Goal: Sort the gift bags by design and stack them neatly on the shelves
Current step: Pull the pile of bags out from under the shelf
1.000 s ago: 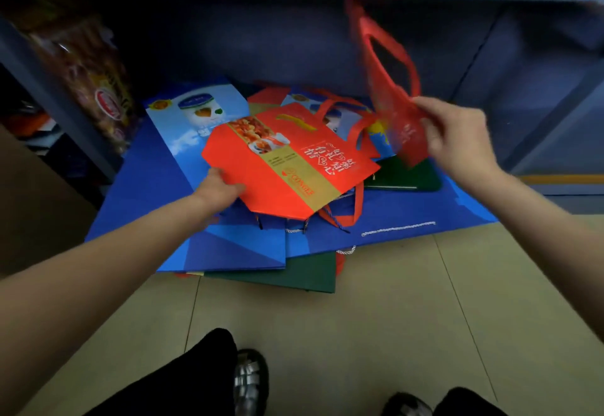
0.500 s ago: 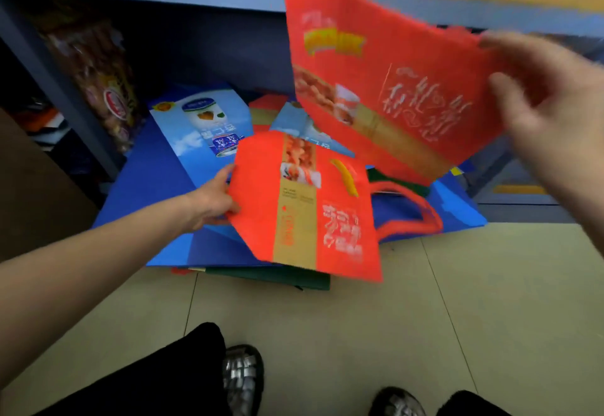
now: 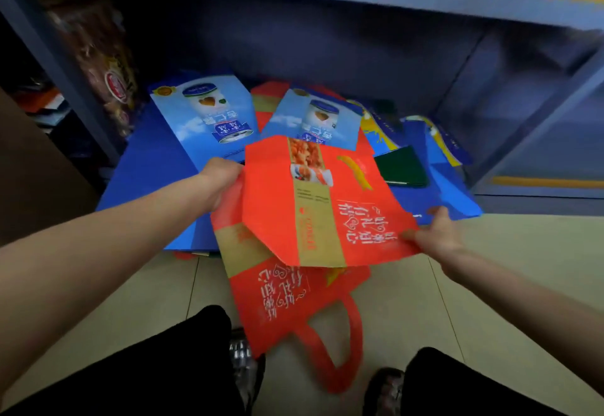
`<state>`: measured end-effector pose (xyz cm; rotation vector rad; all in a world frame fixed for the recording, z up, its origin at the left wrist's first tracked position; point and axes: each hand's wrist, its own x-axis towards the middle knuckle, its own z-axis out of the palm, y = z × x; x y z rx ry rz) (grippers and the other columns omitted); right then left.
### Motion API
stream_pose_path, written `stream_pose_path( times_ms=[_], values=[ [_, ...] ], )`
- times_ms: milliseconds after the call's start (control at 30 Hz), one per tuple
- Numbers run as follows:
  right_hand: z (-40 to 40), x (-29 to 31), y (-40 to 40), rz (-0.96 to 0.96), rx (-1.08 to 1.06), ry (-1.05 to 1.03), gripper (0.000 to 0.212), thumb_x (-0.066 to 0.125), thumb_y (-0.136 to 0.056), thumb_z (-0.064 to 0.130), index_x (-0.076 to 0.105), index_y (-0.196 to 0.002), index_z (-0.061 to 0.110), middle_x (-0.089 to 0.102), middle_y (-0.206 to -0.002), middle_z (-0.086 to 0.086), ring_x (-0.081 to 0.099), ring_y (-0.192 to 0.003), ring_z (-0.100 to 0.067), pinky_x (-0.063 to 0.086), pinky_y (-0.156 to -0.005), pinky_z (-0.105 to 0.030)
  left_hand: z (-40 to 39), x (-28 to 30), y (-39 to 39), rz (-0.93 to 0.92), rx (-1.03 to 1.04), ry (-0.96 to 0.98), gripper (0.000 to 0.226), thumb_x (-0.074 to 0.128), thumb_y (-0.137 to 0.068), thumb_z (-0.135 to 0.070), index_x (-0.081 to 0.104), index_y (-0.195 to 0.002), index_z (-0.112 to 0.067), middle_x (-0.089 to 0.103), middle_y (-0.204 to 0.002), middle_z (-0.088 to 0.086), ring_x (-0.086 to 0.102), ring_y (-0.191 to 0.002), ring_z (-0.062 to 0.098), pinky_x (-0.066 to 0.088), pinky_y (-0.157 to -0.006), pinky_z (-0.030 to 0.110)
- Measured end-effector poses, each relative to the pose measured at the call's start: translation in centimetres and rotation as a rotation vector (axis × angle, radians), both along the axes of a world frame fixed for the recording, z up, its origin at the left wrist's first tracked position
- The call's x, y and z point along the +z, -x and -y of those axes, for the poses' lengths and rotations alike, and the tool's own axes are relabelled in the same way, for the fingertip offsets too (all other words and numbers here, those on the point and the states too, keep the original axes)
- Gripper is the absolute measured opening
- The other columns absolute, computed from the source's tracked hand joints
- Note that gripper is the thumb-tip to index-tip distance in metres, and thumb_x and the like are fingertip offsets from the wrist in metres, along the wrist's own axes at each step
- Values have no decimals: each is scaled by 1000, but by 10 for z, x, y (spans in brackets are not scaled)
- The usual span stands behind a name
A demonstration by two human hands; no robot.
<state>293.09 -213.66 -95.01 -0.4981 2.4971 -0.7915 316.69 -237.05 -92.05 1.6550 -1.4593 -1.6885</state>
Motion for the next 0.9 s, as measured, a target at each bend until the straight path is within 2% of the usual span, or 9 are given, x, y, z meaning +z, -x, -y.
stream_pose_path(
  times_ms=[67, 200, 267, 333, 433, 500, 600, 733, 900],
  values=[
    [1, -1, -8, -7, 92, -79, 68, 74, -76, 17, 35, -130, 3, 50, -99, -10, 55, -100, -31, 42, -81, -34, 2, -2, -1, 5, 0, 55, 12, 54, -89, -10, 59, -79, -5, 64, -76, 14, 62, -78, 30, 54, -73, 39],
    [11, 14, -25, -107, 567, -459, 48, 68, -80, 38, 49, -114, 11, 61, -79, 0, 64, -70, -20, 46, -67, -29, -10, 3, 3, 4, -168, 199, 14, 57, -92, -29, 56, -86, -16, 62, -82, 4, 58, -71, 17, 50, -62, 24],
    [26, 30, -29, -418, 783, -658, 48, 62, -83, 47, 53, -118, 16, 64, -99, -5, 64, -90, -23, 47, -77, -29, -11, 4, 3, 135, -367, 350, 20, 66, -85, -13, 61, -104, -14, 67, -98, 8, 62, -85, 22, 53, -78, 31],
    [48, 49, -24, -786, 854, -532, 60, 60, -84, 48, 43, -135, 20, 54, -126, -9, 51, -115, -28, 42, -90, -34, -11, 11, 7, 296, -585, 591, 35, 67, -84, -8, 59, -118, -10, 64, -113, 10, 60, -104, 25, 46, -91, 30],
    [80, 85, -24, -962, 996, 1, 93, 72, -74, 39, 20, -148, 20, 20, -155, -8, 22, -139, -32, 24, -109, -46, -22, 25, 16, 287, -905, 819, 41, 63, -87, -10, 52, -127, -8, 58, -125, 7, 55, -113, 21, 37, -91, 22],
    [96, 96, -25, -1096, 1091, 24, 95, 72, -71, 43, 19, -148, 24, 13, -157, -2, 10, -143, -29, 12, -113, -51, -30, 29, 22, 261, -1019, 860, 39, 62, -88, -11, 53, -126, -8, 58, -126, 6, 54, -115, 20, 40, -97, 27],
    [97, 83, -25, -841, 1116, -157, 54, 56, -88, 40, 44, -135, 18, 47, -139, -9, 39, -130, -28, 28, -108, -43, -31, 32, 23, 310, -928, 810, 19, 65, -86, -12, 62, -104, -11, 65, -108, 5, 60, -99, 19, 46, -85, 27],
    [61, 59, -15, -607, 1003, -174, 29, 42, -98, 26, 63, -107, 7, 66, -101, -13, 58, -98, -34, 43, -82, -35, -30, 41, 17, 23, -669, 320, 10, 65, -86, -9, 63, -80, -17, 65, -75, 4, 62, -55, 5, 52, -55, 19],
    [32, 48, 12, -329, 903, -117, 31, 46, -97, 21, 65, -112, 1, 52, -135, -13, 46, -127, -26, 32, -98, -26, -29, 44, 18, -78, -550, 254, 13, 61, -88, -7, 65, -80, -17, 65, -55, -9, 56, -46, 1, 45, -46, 10]
  ],
)
